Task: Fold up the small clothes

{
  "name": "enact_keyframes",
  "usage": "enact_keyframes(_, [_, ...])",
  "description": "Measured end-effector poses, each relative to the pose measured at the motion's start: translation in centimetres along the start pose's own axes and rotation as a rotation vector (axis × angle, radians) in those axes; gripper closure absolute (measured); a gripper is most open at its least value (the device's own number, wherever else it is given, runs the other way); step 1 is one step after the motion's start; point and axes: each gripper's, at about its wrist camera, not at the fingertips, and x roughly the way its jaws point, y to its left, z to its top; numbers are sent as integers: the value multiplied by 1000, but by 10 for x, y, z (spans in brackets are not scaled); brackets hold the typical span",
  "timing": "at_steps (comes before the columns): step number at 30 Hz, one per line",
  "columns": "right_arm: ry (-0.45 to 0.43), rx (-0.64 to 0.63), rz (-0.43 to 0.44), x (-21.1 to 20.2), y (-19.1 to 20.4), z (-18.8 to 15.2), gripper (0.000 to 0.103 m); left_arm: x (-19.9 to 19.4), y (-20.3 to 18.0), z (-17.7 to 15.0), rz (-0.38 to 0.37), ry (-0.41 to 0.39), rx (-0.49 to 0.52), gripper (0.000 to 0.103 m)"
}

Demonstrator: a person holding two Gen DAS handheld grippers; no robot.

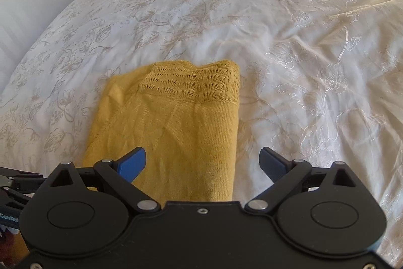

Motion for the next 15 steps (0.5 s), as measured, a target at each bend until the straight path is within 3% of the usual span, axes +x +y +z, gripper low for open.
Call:
enact_keyframes(7, [-18, -10, 17, -16, 2, -11, 6, 3, 4, -17, 33, -3, -94, 46])
enact_keyframes(15, [-19, -13, 20, -24, -1, -20, 6, -4, -2, -18, 30, -106, -92, 49])
